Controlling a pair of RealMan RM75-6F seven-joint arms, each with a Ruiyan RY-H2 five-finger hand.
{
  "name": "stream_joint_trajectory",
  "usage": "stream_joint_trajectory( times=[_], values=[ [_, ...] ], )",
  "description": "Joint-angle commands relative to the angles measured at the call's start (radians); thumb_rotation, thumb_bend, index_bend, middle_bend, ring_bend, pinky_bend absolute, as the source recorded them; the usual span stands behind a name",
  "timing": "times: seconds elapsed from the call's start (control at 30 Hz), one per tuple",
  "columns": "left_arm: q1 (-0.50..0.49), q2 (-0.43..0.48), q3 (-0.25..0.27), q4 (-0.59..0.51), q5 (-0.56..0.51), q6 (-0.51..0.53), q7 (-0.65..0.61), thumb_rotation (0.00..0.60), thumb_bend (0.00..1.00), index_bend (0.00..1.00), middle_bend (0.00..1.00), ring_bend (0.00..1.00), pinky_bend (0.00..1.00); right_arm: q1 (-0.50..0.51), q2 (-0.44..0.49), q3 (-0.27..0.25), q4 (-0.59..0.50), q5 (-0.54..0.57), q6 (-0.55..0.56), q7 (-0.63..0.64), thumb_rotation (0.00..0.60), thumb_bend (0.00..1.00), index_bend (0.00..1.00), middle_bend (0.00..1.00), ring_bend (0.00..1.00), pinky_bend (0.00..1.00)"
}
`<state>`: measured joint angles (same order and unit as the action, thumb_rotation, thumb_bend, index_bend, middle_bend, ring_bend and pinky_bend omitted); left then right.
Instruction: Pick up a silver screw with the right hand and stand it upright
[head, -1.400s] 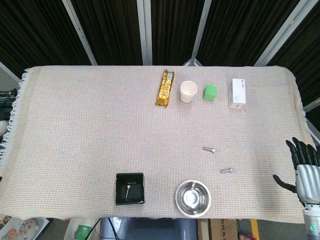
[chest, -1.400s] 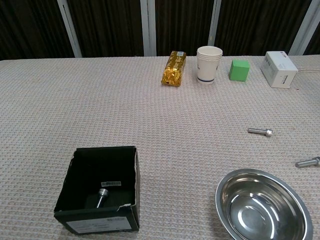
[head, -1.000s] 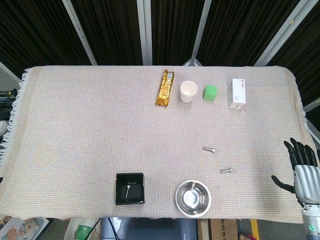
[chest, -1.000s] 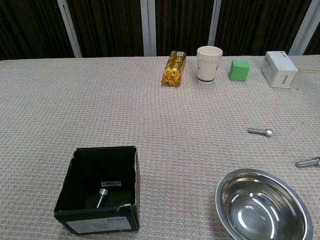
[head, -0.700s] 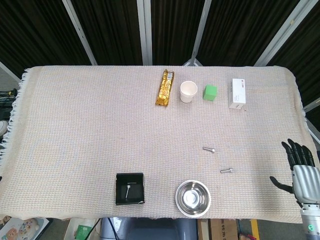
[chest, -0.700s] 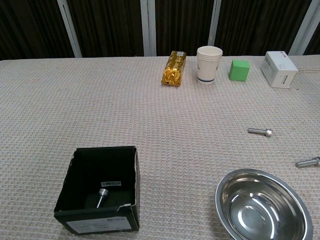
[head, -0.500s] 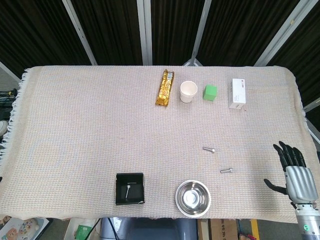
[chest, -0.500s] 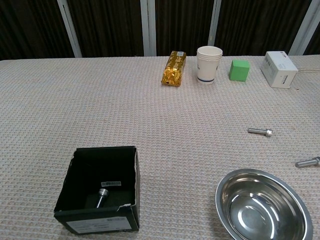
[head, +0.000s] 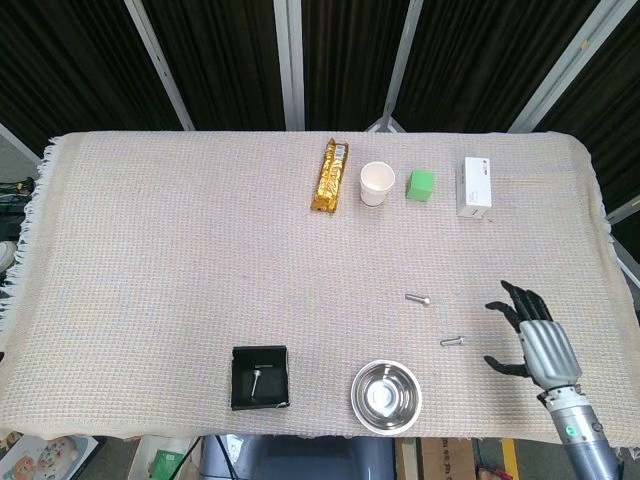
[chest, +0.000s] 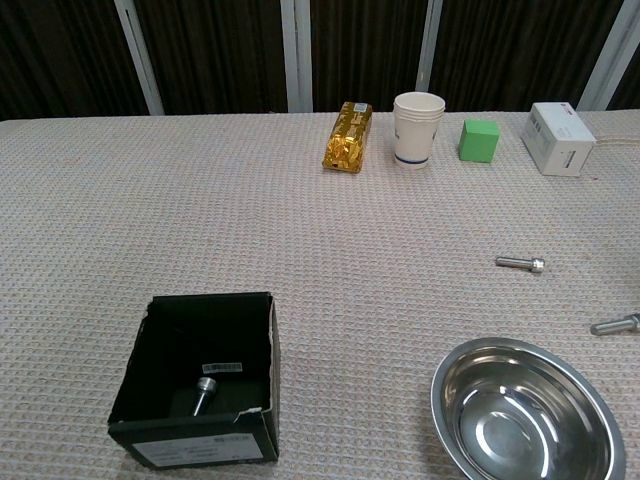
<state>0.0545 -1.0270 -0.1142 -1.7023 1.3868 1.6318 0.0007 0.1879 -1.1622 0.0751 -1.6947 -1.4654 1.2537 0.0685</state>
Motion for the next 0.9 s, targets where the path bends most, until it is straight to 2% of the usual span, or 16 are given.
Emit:
stream_joint_trajectory(
  times=[0.03,0.27,0.43,0.9],
  values=[
    [0.0,0.0,-0.001,0.0,-0.001,0.0,-0.001,0.6,0.04,0.04,0.07,0.02,0.13,0.049,-0.05,0.022,0.009,0.065,-0.075,-0.047,0.6,0.16,0.33,0.0,0.0,0.0],
    [-0.003,0.003,-0.004,0.005,-0.011,-0.01,-0.008,0.6,0.04,0.04,0.07,0.02,0.13,0.085,-0.139,0.033,0.058,0.129,-0.119,-0.109,0.6,0.23,0.39,0.0,0.0,0.0],
    [-0.006,0.003,-0.009,0.007,-0.019,-0.014,-0.011,0.6,0.04,0.04,0.07,0.02,0.13,0.093,-0.183,0.036,0.099,0.129,-0.11,-0.114,0.6,0.33,0.42,0.0,0.0,0.0],
    [-0.009,-0.003,-0.007,0.002,-0.019,-0.015,0.009,0.6,0.04,0.04,0.07,0.02,0.13,0.085,-0.223,-0.011,0.169,0.105,-0.105,-0.12,0.6,0.34,0.47,0.0,0.0,0.0]
  ],
)
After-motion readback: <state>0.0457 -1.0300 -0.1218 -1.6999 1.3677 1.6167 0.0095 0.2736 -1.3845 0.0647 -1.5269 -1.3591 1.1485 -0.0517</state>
